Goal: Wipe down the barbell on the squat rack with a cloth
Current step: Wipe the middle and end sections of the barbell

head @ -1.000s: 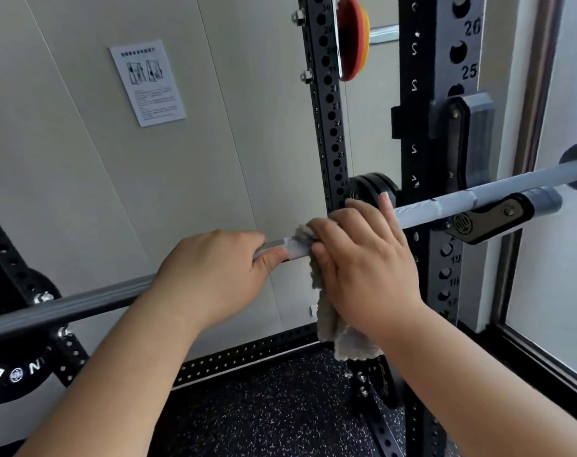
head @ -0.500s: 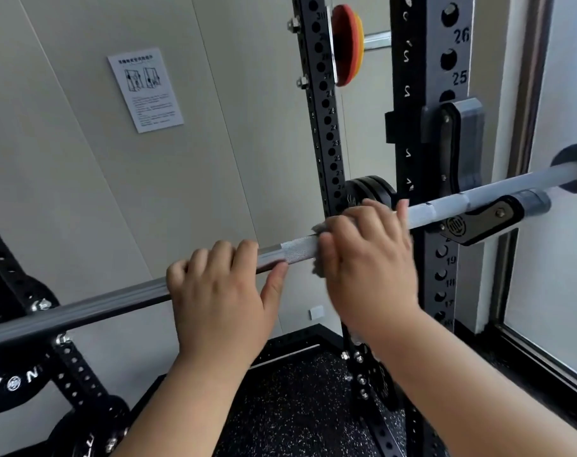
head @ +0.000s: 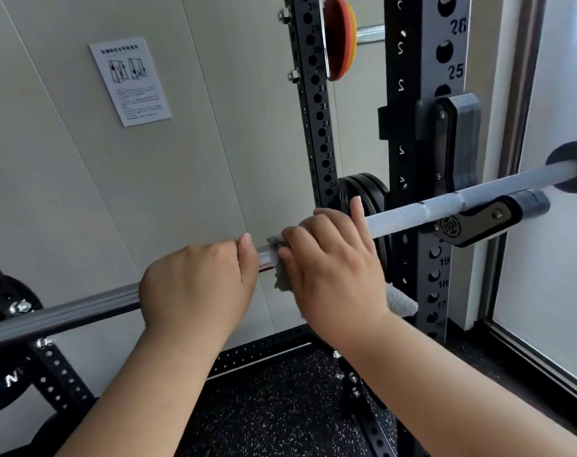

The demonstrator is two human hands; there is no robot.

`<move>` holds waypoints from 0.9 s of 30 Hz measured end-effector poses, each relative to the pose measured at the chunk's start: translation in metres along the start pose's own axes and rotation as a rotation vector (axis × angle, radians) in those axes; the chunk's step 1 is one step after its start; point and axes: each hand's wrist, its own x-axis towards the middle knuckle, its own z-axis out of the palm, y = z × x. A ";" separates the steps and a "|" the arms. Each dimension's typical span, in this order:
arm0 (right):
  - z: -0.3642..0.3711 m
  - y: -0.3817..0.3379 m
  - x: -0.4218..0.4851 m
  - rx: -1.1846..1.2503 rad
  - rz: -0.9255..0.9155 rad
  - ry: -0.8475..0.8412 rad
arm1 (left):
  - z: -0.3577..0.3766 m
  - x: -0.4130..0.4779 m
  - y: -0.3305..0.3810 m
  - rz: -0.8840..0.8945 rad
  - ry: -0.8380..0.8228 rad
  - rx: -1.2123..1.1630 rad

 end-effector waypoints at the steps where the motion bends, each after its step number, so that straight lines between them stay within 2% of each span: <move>1: -0.001 0.006 0.003 -0.023 -0.028 0.001 | -0.001 0.002 -0.001 -0.016 -0.031 0.022; 4: -0.006 0.025 0.013 -0.087 0.063 0.039 | 0.000 0.006 -0.002 -0.018 -0.063 0.008; 7: -0.005 0.012 0.015 -0.076 0.174 0.044 | 0.003 0.005 -0.001 -0.034 -0.034 0.015; 12: -0.003 0.004 0.019 -0.079 0.007 -0.042 | 0.009 0.003 -0.001 -0.003 0.087 -0.045; 14: -0.011 0.023 0.023 -0.133 0.062 -0.107 | 0.012 -0.001 -0.002 0.008 0.107 -0.058; 17: -0.016 0.025 0.024 -0.129 0.193 -0.085 | 0.016 -0.002 -0.002 -0.003 0.152 -0.051; 19: -0.008 0.000 0.021 -0.114 0.171 -0.096 | 0.017 -0.003 -0.002 -0.010 0.145 -0.041; 21: -0.001 -0.021 0.018 -0.059 0.068 -0.096 | 0.018 -0.004 -0.003 0.005 0.150 -0.030; 23: -0.005 -0.017 0.023 -0.060 -0.012 -0.177 | 0.018 -0.007 -0.005 0.043 0.174 -0.041; 25: -0.011 0.006 0.027 -0.143 -0.006 -0.250 | 0.017 -0.011 -0.008 0.091 0.225 -0.055; 27: -0.018 0.028 0.027 -0.186 0.087 -0.214 | 0.018 -0.013 -0.010 0.114 0.258 -0.064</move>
